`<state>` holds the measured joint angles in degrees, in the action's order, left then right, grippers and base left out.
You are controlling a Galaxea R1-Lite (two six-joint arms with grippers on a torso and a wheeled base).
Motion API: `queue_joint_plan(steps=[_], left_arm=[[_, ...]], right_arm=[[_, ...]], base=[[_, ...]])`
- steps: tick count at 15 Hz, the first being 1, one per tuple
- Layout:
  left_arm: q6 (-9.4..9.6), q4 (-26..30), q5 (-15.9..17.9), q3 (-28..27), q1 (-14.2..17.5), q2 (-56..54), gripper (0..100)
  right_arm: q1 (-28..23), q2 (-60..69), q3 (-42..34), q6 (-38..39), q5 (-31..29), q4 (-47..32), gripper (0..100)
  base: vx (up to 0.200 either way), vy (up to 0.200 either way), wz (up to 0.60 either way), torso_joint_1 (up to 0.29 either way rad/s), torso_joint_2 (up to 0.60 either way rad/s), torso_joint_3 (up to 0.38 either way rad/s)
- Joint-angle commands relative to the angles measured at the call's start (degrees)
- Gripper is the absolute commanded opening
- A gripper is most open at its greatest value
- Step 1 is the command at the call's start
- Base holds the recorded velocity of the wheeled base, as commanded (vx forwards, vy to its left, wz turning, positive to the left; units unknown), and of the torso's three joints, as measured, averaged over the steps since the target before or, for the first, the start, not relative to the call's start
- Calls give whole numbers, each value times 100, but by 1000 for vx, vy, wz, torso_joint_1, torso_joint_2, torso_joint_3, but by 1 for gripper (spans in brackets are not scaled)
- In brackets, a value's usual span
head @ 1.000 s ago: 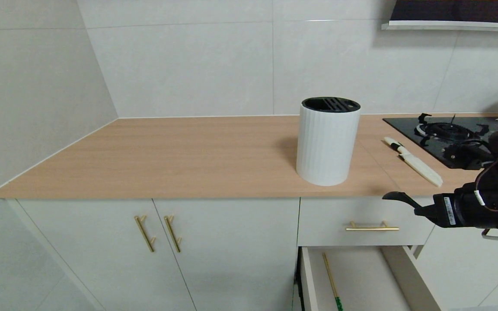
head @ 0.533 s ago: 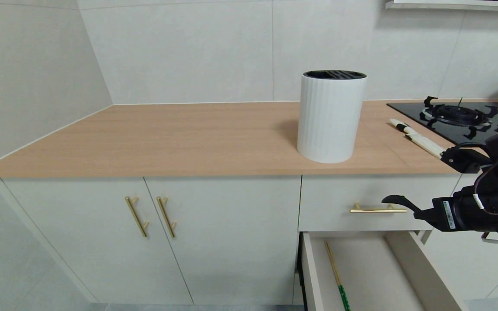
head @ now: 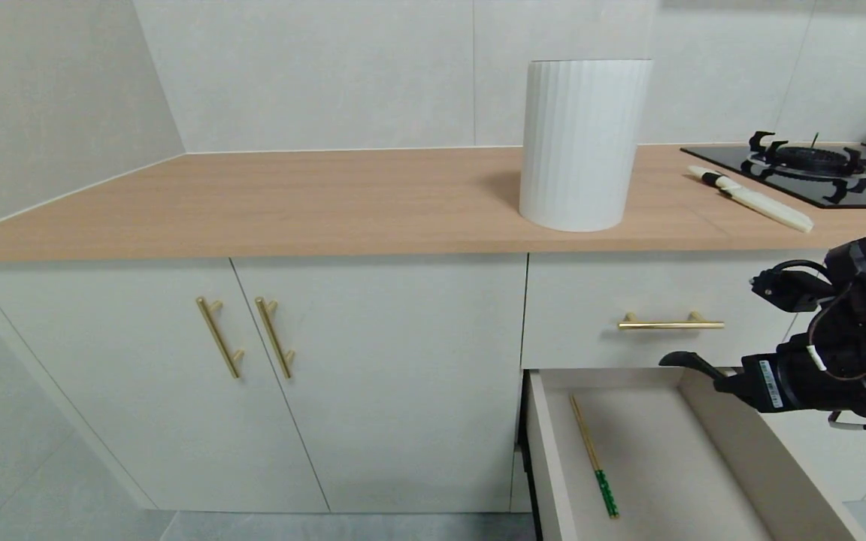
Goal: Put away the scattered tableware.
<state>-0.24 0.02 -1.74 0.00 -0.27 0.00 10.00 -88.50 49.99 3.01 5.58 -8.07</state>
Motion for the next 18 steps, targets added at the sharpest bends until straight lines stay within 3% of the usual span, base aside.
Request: queue_joint_plan(steps=[1, 8, 18], left_arm=[[-2, -2, -1, 0, 0, 0, 100], [-2, -2, -1, 0, 0, 0, 100], [-2, -2, -1, 0, 0, 0, 100]], right_arm=[[2, -150, 2, -2, 4, -2, 0], [2, -510, -16, -20, -5, 157, 0], [2, -2839, -86, 24, -198, 1378, 0]], base=[[0, 0, 0, -115, 442, 320], [0, 0, 0, -25, 97, 68], [0, 0, 0, 0, 0, 0]])
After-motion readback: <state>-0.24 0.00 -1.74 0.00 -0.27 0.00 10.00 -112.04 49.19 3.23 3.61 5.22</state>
